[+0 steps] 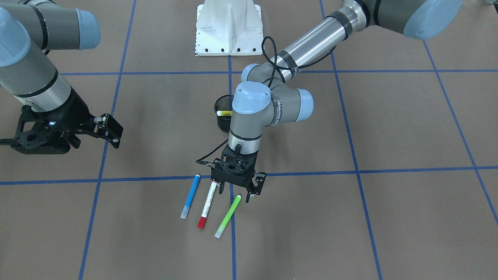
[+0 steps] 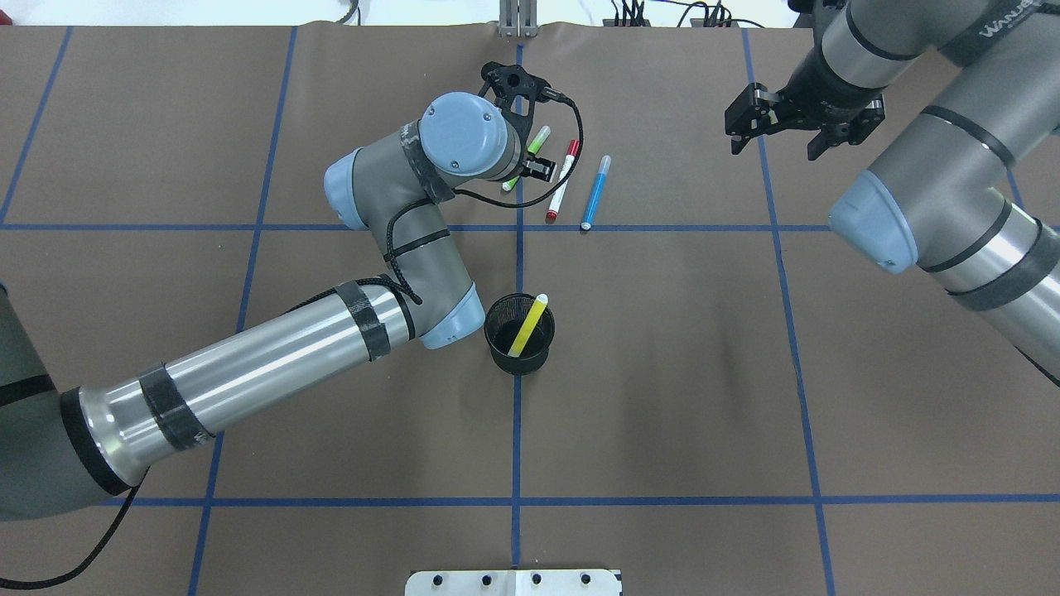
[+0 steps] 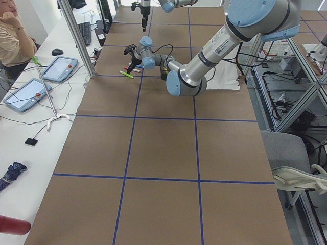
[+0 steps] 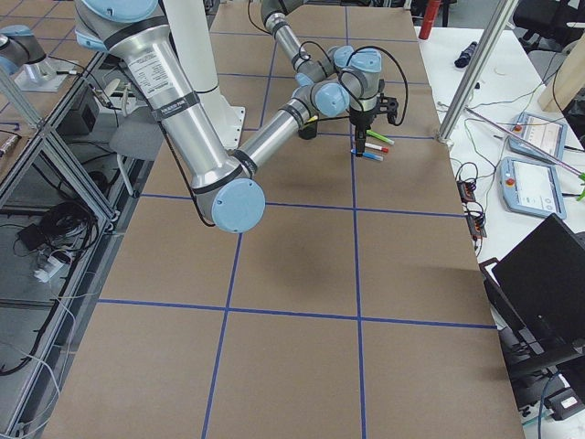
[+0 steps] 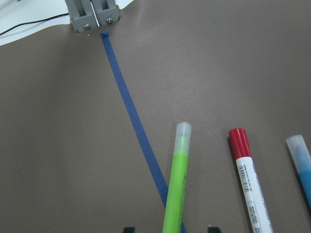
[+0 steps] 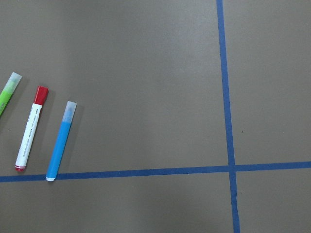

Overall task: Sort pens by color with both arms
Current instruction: 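Lower the green highlighter beside the red-capped marker and release it, then withdraw the left gripper while the right gripper moves toward the cup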

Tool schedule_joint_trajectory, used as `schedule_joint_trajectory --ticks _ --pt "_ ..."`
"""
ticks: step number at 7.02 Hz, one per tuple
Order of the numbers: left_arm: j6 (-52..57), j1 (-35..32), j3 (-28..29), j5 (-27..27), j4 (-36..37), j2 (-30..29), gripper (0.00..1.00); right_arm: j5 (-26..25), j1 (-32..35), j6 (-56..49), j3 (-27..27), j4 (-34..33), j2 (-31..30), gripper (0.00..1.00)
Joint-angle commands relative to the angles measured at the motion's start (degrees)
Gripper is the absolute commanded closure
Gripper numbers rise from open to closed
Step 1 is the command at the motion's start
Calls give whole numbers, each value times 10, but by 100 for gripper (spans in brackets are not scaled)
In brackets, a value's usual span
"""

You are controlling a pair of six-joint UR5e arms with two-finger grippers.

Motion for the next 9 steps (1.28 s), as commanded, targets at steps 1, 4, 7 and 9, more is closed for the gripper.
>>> schedule_joint_trajectory --ticks 1,4,7,9 --pt "-11 -11 -43 -45 31 2 2 2 -2 6 3 2 4 1" --pt "-23 -39 -270 -120 270 74 1 0 -10 24 23 5 18 1" --pt "10 -81 -466 -183 354 217 1 -55 -48 42 43 7 42 1" --pt "62 -94 -517 -199 354 274 1 -120 -88 43 54 7 68 2"
